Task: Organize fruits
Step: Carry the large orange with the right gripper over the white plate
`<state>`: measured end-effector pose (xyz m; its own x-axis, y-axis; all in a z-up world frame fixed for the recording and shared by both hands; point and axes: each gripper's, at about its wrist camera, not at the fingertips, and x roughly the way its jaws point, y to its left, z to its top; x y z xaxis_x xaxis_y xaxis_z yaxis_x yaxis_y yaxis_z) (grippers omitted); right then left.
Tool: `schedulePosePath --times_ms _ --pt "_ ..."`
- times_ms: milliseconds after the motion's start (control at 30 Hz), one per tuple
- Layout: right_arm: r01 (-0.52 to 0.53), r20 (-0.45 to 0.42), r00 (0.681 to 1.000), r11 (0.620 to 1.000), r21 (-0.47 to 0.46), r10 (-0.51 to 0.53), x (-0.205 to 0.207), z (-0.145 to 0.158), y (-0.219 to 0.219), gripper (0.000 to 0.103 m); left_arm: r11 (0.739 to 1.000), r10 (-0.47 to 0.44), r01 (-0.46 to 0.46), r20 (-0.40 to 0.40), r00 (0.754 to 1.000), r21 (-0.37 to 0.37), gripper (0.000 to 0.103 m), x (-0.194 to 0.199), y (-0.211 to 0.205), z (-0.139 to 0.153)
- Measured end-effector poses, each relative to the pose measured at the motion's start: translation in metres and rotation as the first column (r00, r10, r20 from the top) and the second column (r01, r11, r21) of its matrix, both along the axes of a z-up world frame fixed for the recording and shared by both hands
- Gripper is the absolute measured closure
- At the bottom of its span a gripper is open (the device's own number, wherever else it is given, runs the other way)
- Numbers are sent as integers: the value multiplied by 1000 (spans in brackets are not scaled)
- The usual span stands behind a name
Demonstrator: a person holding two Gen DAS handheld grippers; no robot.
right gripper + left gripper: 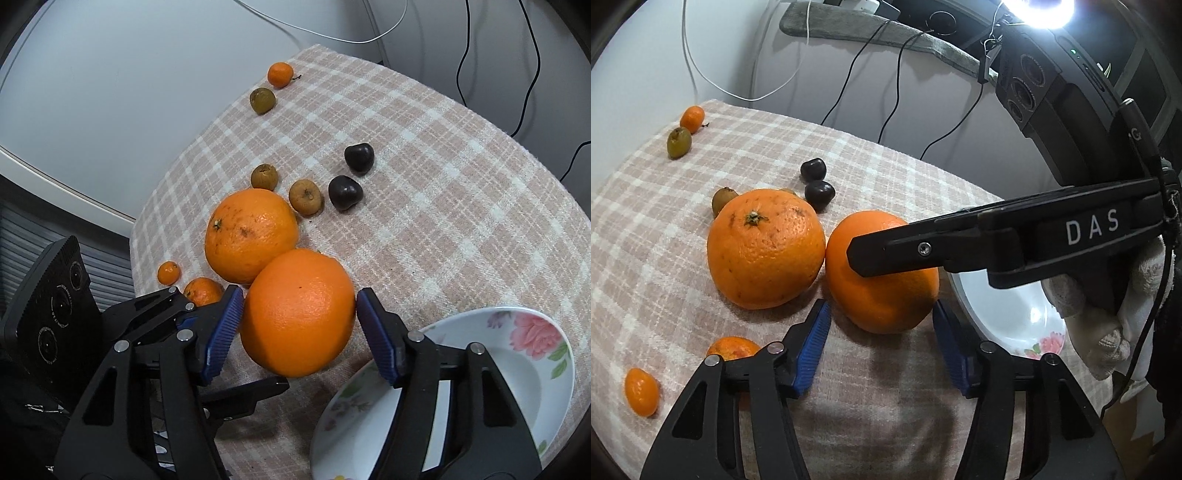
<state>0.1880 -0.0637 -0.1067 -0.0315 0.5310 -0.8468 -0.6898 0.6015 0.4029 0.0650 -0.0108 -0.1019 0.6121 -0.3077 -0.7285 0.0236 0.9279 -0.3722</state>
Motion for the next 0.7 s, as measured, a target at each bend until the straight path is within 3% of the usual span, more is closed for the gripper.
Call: schedulePosePath --times_ms 167,700 --pt "1 -5 1000 1000 3 -1 -1 -2 -1 36 999 -3 3 -11 1000 32 41 3 -3 -2" --pt "26 -2 1000 1000 11 -26 -2 -1 -3 37 999 -5 4 18 1000 39 42 3 -6 -3"
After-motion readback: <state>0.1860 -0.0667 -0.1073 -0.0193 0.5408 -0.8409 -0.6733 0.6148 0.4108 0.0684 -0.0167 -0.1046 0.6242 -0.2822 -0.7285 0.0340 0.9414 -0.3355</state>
